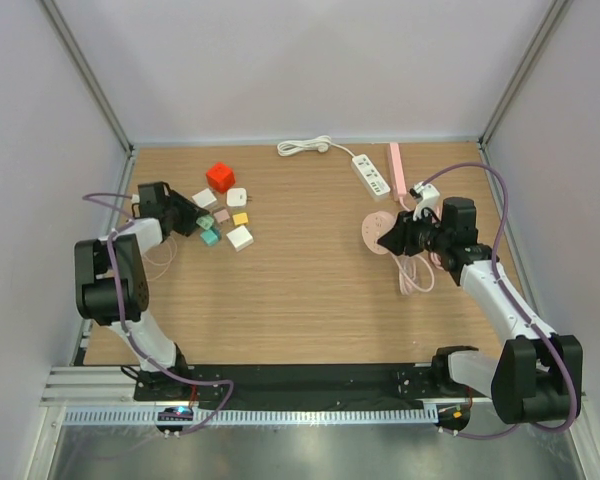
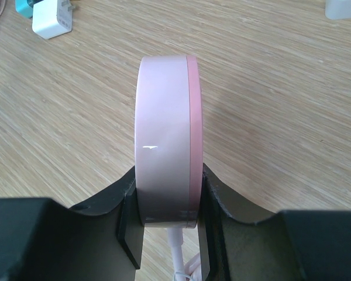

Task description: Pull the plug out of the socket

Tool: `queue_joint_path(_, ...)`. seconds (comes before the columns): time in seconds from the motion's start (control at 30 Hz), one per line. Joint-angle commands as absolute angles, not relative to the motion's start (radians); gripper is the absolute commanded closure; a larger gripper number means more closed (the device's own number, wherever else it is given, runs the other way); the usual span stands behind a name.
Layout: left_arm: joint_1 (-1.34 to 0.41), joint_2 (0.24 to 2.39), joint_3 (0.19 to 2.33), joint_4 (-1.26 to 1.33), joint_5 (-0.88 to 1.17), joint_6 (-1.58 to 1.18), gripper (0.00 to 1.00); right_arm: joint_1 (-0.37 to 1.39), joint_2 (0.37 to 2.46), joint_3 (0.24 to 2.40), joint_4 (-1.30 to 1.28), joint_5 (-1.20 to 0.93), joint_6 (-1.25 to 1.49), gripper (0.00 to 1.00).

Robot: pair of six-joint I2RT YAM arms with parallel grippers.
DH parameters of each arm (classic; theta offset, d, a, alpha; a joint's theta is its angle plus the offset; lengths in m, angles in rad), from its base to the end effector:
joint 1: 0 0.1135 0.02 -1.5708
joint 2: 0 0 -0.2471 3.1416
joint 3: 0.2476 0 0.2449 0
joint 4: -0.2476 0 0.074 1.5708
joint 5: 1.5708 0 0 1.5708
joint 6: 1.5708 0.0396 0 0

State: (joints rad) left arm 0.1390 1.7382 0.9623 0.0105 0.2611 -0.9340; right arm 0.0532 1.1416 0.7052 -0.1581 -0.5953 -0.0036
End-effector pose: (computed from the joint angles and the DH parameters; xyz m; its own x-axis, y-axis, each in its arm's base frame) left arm 0.3516 0.0389 0.1559 -0.4486 -0.8471 -0.2850 -0.5216 0.5071 -0.6861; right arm 0.2447 0.0353 0.2324 -0.5575 -0.0327 -0.8296 -0.5099 0.8020 0.3111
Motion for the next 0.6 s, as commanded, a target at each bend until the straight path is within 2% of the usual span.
queue_joint_path(0.0,0.152,1.763,1.006,0.025,0.307,-0.891,0.55,0.048,1.138,0.764,-0.094,-0.627,-0.008,0.99)
queue_joint_path(0.27,0.179,1.727,1.003,0.028,0.328,-0.865,0.39,0.037,1.146,0.767,-0.094,-0.635,-0.008,0.99)
queue_joint_path(0.3,0.181,1.692,1.003,0.028,0.325,-0.861,0.35,0.034,1.147,0.767,-0.095,-0.640,-0.008,0.99)
queue_joint_path(0.37,0.186,1.645,0.996,0.023,0.315,-0.842,0.21,0.026,1.149,0.770,-0.095,-0.644,-0.005,0.99)
queue_joint_path(0.4,0.186,1.600,0.994,0.018,0.305,-0.833,0.20,0.023,1.149,0.772,-0.097,-0.649,-0.005,0.99)
queue_joint_path(0.43,0.186,1.573,0.993,0.003,0.308,-0.816,0.13,0.020,1.152,0.773,-0.097,-0.650,-0.002,0.99)
queue_joint_path(0.47,0.187,1.548,0.989,0.003,0.314,-0.808,0.03,0.017,1.152,0.776,-0.098,-0.652,-0.002,0.99)
queue_joint_path(0.57,0.186,1.447,0.951,-0.020,0.325,-0.795,0.00,0.014,1.160,0.779,-0.101,-0.664,-0.002,0.99)
